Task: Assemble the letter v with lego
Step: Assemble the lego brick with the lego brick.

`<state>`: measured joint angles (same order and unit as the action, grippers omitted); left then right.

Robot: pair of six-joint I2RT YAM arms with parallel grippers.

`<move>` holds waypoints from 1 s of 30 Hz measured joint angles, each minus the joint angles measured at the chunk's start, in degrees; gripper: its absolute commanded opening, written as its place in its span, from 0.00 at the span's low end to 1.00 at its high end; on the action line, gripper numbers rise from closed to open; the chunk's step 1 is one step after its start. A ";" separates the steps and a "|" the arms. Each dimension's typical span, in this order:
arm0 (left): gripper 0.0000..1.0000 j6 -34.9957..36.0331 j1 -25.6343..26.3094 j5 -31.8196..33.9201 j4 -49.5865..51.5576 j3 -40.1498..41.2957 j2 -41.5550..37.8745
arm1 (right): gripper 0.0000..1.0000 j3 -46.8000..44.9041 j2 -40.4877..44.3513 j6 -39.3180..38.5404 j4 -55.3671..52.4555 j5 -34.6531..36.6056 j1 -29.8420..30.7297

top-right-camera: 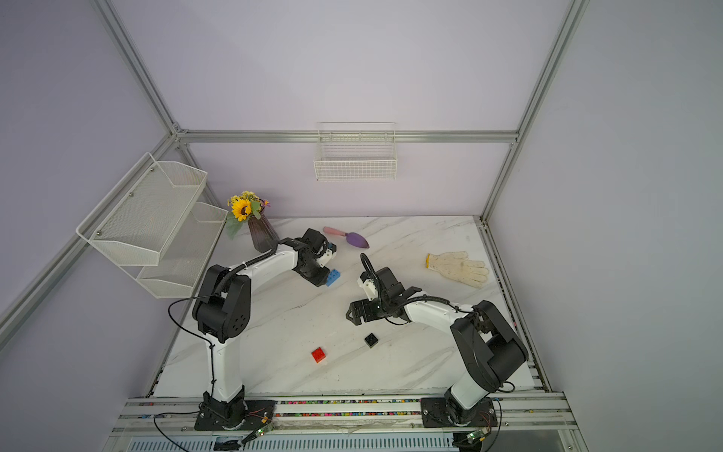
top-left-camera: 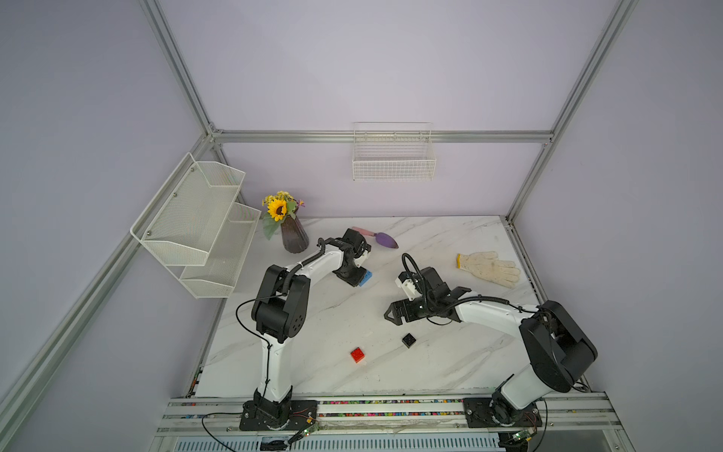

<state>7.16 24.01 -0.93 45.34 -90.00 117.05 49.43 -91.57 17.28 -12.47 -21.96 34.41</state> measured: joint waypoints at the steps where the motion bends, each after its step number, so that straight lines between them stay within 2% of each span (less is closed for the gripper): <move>1: 0.26 0.04 0.00 0.02 0.00 0.00 0.00 | 0.97 0.00 -0.09 0.00 0.00 0.02 0.00; 10: 0.27 0.15 0.00 -0.42 -0.57 0.17 -0.20 | 0.97 0.00 -1.14 0.00 0.02 0.02 0.00; 19: 0.27 0.00 0.13 -0.63 -1.64 2.03 -4.98 | 0.97 0.00 -2.21 0.24 0.24 -0.02 0.00; 30: 0.27 -0.02 0.46 -0.96 -2.05 0.11 -2.51 | 0.97 0.02 -2.47 0.20 0.22 0.00 0.00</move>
<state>7.14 24.47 -1.89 43.29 -89.89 114.54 49.45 -94.04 17.47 -12.25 -21.96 34.41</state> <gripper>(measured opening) 0.340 0.972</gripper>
